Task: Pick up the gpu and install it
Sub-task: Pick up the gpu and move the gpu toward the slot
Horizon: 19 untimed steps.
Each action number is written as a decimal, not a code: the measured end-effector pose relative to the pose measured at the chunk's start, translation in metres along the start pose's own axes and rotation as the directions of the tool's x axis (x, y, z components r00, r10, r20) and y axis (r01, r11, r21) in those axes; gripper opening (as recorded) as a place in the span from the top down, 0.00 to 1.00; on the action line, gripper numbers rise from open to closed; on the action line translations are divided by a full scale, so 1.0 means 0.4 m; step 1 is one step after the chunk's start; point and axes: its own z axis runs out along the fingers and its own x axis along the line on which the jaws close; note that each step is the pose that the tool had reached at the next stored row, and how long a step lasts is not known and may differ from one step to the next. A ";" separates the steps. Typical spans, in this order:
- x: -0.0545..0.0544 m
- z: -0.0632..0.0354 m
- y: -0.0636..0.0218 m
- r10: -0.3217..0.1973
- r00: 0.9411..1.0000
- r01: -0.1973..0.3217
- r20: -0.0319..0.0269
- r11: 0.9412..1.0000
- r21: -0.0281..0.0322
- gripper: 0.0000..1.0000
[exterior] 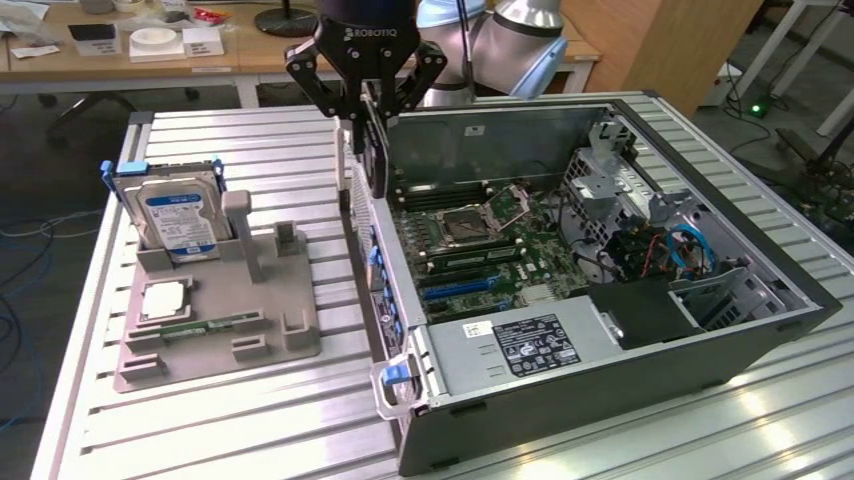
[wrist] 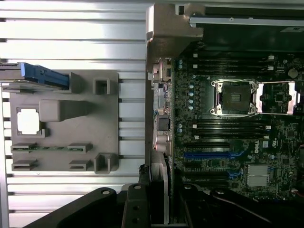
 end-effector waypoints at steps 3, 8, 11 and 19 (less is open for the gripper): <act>-0.006 0.000 0.000 0.000 1.000 0.000 0.000 1.000 0.000 0.72; -0.016 0.001 0.000 0.000 1.000 0.000 0.000 1.000 0.000 0.72; -0.021 0.001 0.000 0.000 1.000 0.000 0.000 1.000 0.000 0.72; -0.038 0.001 0.001 0.000 1.000 0.000 0.000 1.000 0.000 0.72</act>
